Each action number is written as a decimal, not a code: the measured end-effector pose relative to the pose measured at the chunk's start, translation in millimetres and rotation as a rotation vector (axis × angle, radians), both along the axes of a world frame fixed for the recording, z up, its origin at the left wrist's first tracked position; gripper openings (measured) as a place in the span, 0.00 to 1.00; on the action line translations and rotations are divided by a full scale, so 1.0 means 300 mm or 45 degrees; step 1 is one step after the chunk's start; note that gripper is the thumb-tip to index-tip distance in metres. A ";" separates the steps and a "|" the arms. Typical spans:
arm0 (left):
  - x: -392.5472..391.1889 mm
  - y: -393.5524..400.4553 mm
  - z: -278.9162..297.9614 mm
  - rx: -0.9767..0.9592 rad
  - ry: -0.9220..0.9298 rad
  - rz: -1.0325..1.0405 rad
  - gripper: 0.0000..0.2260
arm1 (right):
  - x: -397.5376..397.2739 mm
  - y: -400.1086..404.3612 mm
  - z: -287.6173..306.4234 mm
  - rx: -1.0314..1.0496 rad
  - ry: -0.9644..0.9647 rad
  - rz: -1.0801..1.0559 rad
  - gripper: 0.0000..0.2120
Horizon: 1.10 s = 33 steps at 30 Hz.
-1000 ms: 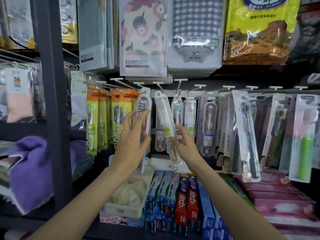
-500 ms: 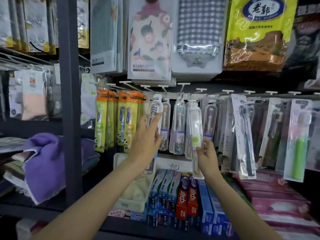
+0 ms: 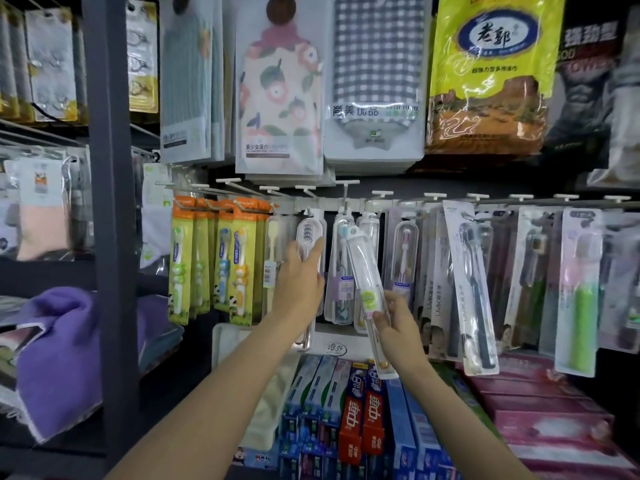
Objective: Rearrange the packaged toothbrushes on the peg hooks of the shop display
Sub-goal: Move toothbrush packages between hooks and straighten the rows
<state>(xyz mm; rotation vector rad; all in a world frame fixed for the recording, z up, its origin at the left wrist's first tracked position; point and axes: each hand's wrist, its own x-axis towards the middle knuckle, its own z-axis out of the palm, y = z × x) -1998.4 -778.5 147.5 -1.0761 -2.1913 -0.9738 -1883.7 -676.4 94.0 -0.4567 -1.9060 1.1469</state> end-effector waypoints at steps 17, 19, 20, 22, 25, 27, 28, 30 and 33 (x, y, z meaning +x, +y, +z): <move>0.004 0.193 -0.069 -0.146 0.164 0.142 0.30 | 0.024 0.048 -0.095 0.080 0.235 -0.013 0.20; 0.007 0.194 -0.068 -0.169 0.202 0.098 0.30 | 0.017 0.037 -0.065 0.115 0.270 -0.006 0.20; 0.009 0.191 -0.067 -0.162 0.197 0.081 0.30 | 0.013 0.033 -0.053 0.126 0.285 -0.002 0.20; 0.011 0.184 -0.068 -0.145 0.182 0.046 0.30 | 0.004 0.023 -0.035 0.132 0.320 -0.007 0.19; 0.009 0.162 -0.074 -0.149 0.181 0.023 0.29 | -0.002 0.020 -0.021 0.105 0.358 -0.036 0.19; 0.005 0.146 -0.075 -0.146 0.196 0.030 0.27 | -0.003 0.022 -0.014 0.084 0.330 -0.042 0.19; 0.006 0.136 -0.075 -0.145 0.204 0.039 0.26 | -0.002 0.021 -0.012 0.078 0.314 -0.037 0.19; 0.010 0.117 -0.077 -0.165 0.204 0.057 0.27 | 0.002 0.018 -0.011 0.044 0.287 -0.016 0.19; 0.018 0.097 -0.076 -0.199 0.188 0.061 0.29 | 0.004 0.017 0.011 -0.053 0.227 0.017 0.20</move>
